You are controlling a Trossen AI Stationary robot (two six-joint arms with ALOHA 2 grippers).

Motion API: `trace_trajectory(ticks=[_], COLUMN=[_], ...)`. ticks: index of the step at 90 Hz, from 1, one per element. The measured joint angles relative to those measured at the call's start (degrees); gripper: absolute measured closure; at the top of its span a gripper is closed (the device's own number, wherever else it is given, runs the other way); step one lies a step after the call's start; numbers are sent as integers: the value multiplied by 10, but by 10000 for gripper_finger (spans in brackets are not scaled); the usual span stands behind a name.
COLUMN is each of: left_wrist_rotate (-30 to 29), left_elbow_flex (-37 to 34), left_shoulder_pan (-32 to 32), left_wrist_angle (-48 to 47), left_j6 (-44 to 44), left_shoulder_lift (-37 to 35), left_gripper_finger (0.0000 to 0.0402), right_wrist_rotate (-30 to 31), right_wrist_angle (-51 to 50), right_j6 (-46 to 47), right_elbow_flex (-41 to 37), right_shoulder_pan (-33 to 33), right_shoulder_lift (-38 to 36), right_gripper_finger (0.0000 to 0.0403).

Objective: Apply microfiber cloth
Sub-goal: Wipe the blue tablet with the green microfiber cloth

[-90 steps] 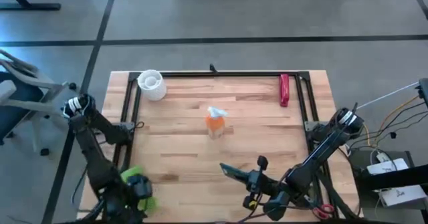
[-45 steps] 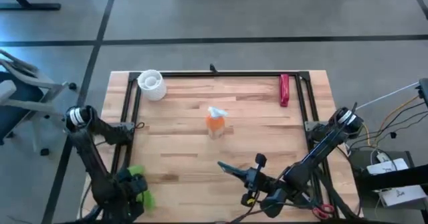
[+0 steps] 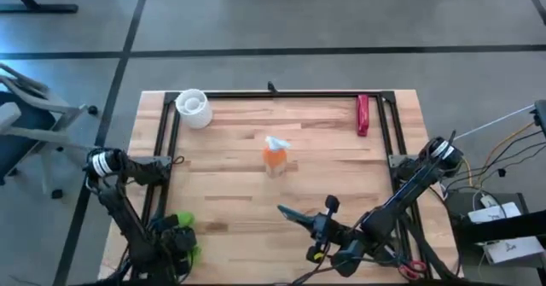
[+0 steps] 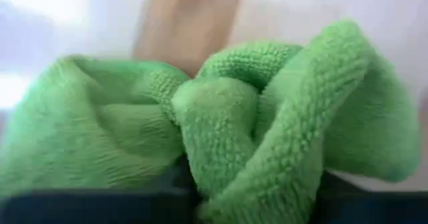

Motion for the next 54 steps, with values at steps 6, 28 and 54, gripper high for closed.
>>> trace_trajectory(ticks=[6,28,54], left_wrist_rotate=[-42,-418,-605], left_elbow_flex=[-3,8,4], left_shoulder_pan=[3,7,102], left_wrist_angle=[-6,32,495], left_j6=[0,85,610], left_shoulder_lift=[-7,-63,-39], left_gripper_finger=[383,393,393], right_wrist_rotate=[0,1,5], right_wrist_angle=[6,26,127], right_j6=[-5,-9,-16], right_elbow_flex=[0,0,-1], right_shoulder_pan=[0,-7,-38], right_shoulder_lift=[0,0,0], right_gripper_finger=[401,401,401])
